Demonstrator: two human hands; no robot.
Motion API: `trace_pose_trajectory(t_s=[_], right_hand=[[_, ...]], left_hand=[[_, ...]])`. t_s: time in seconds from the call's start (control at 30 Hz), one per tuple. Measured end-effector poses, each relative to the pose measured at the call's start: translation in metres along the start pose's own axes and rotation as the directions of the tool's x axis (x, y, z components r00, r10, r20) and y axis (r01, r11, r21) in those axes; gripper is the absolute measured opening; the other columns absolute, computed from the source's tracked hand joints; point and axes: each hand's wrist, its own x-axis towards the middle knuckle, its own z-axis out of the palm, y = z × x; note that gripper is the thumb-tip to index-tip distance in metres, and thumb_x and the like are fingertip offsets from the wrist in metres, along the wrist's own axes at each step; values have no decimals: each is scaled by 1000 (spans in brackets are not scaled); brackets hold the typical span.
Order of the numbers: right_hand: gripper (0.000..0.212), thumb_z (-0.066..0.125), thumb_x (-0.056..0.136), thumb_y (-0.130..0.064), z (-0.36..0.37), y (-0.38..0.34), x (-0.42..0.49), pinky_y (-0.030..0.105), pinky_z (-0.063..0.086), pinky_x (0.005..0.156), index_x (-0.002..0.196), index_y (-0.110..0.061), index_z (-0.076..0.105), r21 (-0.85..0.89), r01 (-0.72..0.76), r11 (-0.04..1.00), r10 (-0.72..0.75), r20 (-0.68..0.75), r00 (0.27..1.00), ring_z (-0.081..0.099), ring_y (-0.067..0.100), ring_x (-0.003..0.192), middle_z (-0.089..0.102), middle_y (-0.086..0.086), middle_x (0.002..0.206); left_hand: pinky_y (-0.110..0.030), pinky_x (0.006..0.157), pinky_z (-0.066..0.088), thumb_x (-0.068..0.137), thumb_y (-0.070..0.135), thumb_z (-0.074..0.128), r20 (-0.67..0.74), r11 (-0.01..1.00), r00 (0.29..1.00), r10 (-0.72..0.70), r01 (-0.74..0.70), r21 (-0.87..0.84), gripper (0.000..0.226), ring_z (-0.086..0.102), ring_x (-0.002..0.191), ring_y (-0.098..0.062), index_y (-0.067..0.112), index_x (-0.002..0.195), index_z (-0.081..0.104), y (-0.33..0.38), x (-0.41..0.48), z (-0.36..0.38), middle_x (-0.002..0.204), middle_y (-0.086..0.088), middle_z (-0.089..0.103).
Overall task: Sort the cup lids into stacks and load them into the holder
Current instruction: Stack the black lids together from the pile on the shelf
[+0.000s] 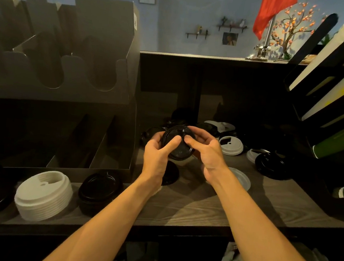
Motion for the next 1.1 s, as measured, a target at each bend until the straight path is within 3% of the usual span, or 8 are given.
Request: trace_pose_trajectory(t_s=[0.13,0.43,0.53,0.6,0.67,0.73,0.87,1.1], right_hand=[[31,77,85,-13,3,3,-2,28,58,87,114,-19,68,-11,-30,1000,30,8,1000,69,14,105,74,1,110],[31,77,85,-9,3,3,0,24,57,81,115,-13,69,-6,-4,1000,4,9,1000,72,15,103,76,5,108],[27,67,96,-29,6,9,-2,14,50,83,122,-22,64,-180,59,982,-58,14,998,65,-3,102,70,-6,112],[22,58,102,-30,6,11,-4,13,47,83,123,-28,56,-441,160,883,-174,8,985,60,-6,99,64,-11,111],[26,56,101,-22,5,13,-8,24,49,90,126,-27,52,-683,218,697,-266,36,963,58,2,106,61,-9,117],[41,62,95,-21,7,14,-16,31,46,97,134,-21,50,-829,202,522,-191,117,975,55,15,120,57,-1,130],[85,78,77,-55,15,16,-44,35,47,98,146,-35,33,-848,126,515,140,228,963,53,16,121,53,-4,138],[90,70,59,-81,17,18,-57,45,56,89,134,-42,39,-943,100,316,139,151,979,63,22,109,63,-3,120]], left_hand=[[-31,88,61,91,9,73,-23,997,999,42,-40,62,32,74,100,-14,9,123,66,-2,-2,1,108,-3,76],[-33,83,61,90,12,75,-13,1000,1000,7,-7,-4,23,76,97,-23,10,113,70,-1,-1,3,99,-4,79],[-27,82,60,92,13,74,-118,998,991,65,-63,18,16,76,94,-16,16,107,71,1,2,-1,96,-1,78],[-20,80,58,92,16,74,-206,995,974,91,-79,63,16,74,92,-8,20,108,69,2,5,-5,98,3,76],[-15,80,57,93,20,74,-258,986,957,133,-101,133,20,72,92,-3,20,112,68,2,3,-9,100,5,74],[-14,79,56,92,23,75,-274,972,944,182,-131,194,20,70,93,0,24,111,66,2,-3,-10,101,7,72],[-21,81,57,91,23,75,-245,948,936,251,-187,256,18,67,89,4,34,98,63,6,-17,-14,95,10,69],[-20,81,57,92,22,75,-185,942,954,236,-177,286,16,67,91,3,26,105,66,15,-47,-21,96,8,71]])
